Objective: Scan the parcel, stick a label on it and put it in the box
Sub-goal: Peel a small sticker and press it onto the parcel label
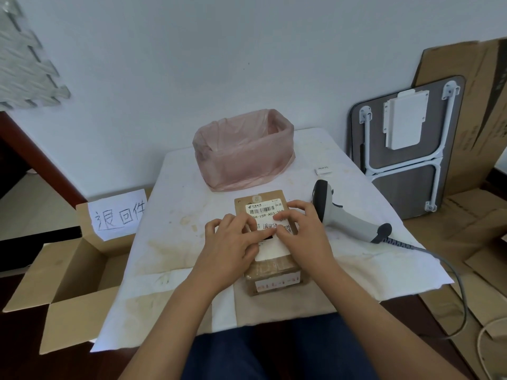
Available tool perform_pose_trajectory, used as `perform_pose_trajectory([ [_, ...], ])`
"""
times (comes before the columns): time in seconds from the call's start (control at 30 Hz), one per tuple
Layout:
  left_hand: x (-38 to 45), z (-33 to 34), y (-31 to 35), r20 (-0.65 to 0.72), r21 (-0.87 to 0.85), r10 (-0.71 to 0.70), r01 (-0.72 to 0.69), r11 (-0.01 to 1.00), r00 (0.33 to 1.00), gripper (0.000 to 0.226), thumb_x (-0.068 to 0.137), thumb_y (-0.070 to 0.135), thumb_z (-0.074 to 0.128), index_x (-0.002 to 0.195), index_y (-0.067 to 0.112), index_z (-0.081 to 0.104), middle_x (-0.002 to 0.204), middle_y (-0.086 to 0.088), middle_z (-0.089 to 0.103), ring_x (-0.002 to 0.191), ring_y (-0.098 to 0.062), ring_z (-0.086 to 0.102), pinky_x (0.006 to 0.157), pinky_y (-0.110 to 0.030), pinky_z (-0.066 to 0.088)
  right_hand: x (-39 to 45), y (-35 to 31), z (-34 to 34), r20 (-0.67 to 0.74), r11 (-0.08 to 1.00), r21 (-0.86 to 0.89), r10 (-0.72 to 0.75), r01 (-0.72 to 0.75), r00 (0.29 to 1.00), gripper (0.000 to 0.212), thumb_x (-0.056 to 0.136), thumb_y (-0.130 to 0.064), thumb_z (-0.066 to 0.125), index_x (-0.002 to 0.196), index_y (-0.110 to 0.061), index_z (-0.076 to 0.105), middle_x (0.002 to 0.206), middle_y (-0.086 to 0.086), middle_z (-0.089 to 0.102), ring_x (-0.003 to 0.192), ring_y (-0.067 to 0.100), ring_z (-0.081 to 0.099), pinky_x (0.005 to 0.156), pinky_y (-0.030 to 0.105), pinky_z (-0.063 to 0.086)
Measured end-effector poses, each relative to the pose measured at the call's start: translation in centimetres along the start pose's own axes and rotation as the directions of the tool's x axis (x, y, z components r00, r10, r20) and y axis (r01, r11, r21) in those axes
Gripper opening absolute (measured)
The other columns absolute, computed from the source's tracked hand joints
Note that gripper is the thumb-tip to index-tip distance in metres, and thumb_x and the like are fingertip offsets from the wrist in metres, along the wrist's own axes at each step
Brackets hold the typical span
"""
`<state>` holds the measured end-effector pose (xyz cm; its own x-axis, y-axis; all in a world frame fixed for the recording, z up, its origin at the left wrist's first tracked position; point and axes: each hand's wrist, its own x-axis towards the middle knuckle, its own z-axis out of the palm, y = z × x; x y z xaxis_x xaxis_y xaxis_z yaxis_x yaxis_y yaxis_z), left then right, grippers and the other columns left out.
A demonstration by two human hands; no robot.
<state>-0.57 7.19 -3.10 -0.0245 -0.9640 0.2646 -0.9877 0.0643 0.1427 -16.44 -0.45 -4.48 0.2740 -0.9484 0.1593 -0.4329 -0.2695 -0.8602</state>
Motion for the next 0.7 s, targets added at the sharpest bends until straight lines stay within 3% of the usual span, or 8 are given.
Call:
perform_pose_trajectory([
  [0.23, -0.3, -0.3, -0.1, -0.016, 0.022, 0.012, -0.011, 1.000, 1.000, 0.051, 0.090, 0.038, 0.030, 0.123, 0.046, 0.067, 0.110, 0.011, 0.057, 0.101, -0.015, 0.054, 0.096, -0.040, 0.027, 0.0, -0.1, -0.3, 0.014, 1.000, 0.009, 0.024, -0.024, 1.000, 0.019, 0.084, -0.016, 0.064, 0.101, -0.021, 0.057, 0.118, -0.009, 0.047, 0.105, 0.008, 0.052, 0.072, 0.009, 0.035],
  [0.33, -0.8, -0.2, -0.5, -0.049, 0.018, -0.011, 0.012, 1.000, 0.999, 0.043, 0.092, 0.033, 0.039, 0.120, 0.046, 0.069, 0.109, 0.012, 0.059, 0.100, -0.014, 0.056, 0.094, -0.037, 0.024, -0.1, -0.2, -0.3, 0.005, 0.998, 0.022, 0.052, -0.052, 0.999, 0.022, 0.084, -0.016, 0.064, 0.103, -0.020, 0.055, 0.116, -0.008, 0.048, 0.100, 0.007, 0.052, 0.067, 0.009, 0.035],
  [0.5, -1.7, 0.0, -0.8, -0.120, 0.004, -0.042, 0.042, 0.999, 0.992, 0.041, 0.092, 0.033, 0.041, 0.117, 0.040, 0.073, 0.112, 0.011, 0.064, 0.098, -0.011, 0.061, 0.098, -0.039, 0.026, -0.1, -0.3, -0.3, -0.025, 0.998, 0.042, 0.057, -0.055, 0.998, 0.019, 0.083, -0.014, 0.063, 0.099, -0.019, 0.055, 0.113, -0.008, 0.051, 0.100, 0.009, 0.054, 0.068, 0.017, 0.041],
  [0.6, -1.8, 0.2, -0.7, -0.164, -0.062, -0.087, 0.078, 0.995, 0.983, 0.034, 0.090, 0.025, 0.052, 0.112, 0.034, 0.077, 0.114, 0.012, 0.066, 0.096, -0.006, 0.061, 0.100, -0.037, 0.027, -0.2, -0.3, -0.3, -0.030, 0.998, 0.043, 0.049, -0.048, 0.998, 0.016, 0.084, -0.012, 0.059, 0.097, -0.019, 0.054, 0.113, -0.007, 0.052, 0.098, 0.009, 0.055, 0.068, 0.017, 0.041],
  [0.7, -1.7, 0.0, -0.2, -0.164, -0.278, -0.240, 0.189, 0.942, 0.957, 0.027, 0.095, 0.017, 0.056, 0.108, 0.027, 0.077, 0.114, 0.011, 0.067, 0.087, -0.001, 0.059, 0.097, -0.031, 0.037, -0.4, -0.3, -0.4, -0.058, 0.993, 0.085, 0.085, -0.080, 0.995, 0.013, 0.090, -0.009, 0.050, 0.098, -0.018, 0.054, 0.111, -0.008, 0.057, 0.090, 0.008, 0.055, 0.063, 0.014, 0.037],
])
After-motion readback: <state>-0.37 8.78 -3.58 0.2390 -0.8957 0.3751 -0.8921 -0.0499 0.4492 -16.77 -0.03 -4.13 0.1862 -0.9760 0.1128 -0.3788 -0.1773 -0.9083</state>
